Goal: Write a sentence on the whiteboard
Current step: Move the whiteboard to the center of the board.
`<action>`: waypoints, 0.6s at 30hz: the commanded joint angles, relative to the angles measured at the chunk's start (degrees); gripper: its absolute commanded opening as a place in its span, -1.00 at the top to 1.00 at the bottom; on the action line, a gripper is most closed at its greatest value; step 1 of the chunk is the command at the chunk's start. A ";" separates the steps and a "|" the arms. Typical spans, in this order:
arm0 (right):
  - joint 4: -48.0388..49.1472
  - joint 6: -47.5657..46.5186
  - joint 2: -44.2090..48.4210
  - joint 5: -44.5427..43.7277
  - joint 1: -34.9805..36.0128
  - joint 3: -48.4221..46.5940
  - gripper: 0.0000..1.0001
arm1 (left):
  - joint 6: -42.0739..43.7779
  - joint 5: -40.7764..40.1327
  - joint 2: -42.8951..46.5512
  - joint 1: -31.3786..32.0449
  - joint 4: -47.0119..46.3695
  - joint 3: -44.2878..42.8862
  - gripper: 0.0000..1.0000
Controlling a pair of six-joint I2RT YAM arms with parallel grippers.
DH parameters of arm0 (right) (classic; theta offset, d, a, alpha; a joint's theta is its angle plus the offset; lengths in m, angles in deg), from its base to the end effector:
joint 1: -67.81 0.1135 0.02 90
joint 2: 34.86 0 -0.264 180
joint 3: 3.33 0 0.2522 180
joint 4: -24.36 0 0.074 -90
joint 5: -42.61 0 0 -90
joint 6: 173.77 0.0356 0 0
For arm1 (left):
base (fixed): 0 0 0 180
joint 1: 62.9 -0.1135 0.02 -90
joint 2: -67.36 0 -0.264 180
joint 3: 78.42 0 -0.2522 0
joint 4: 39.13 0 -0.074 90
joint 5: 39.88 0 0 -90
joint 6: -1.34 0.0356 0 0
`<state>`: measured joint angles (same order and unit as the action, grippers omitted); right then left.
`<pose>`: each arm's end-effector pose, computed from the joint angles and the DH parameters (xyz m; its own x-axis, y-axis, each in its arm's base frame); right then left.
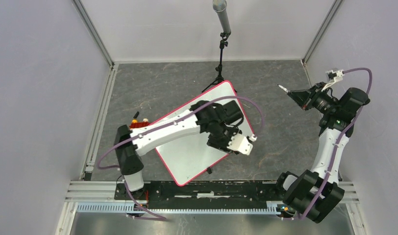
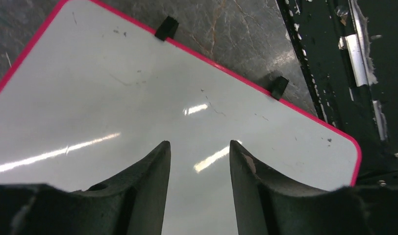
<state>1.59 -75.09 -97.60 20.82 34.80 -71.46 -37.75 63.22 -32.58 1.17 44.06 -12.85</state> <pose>0.2137 -0.0994 0.3458 -0.3292 0.2807 -0.9016 -0.4969 0.7604 0.4182 0.1454 -0.3176 0.3354 0.4509 0.8014 -0.3929 0.8912 -0.4285 0.1488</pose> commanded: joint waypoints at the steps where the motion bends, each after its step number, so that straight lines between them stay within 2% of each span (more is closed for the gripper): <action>1: 25.00 19.00 3.86 2.64 -3.74 7.15 1.00 | 12.50 -0.45 -5.66 2.82 -5.09 -2.58 -0.06; 3: 29.41 23.57 3.89 4.55 -5.47 8.46 1.00 | 14.92 -1.33 -8.75 4.19 -2.13 -2.89 -0.03; 6: 28.92 23.53 3.29 6.24 -5.61 8.40 1.00 | 14.63 0.74 -7.98 6.15 -0.35 2.02 -0.05; 10: 25.61 20.05 3.41 5.10 -5.65 8.47 1.00 | 12.49 -2.49 -2.76 10.08 -5.63 14.12 -0.06; 18: 26.02 20.42 4.88 5.38 -5.55 9.41 1.00 | 6.96 -3.70 -1.15 13.19 -13.98 23.90 -0.08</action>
<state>24.97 -55.15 -94.49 24.75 29.23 -62.13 -27.83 60.68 -36.71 13.50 36.58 8.38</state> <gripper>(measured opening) 0.144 0.539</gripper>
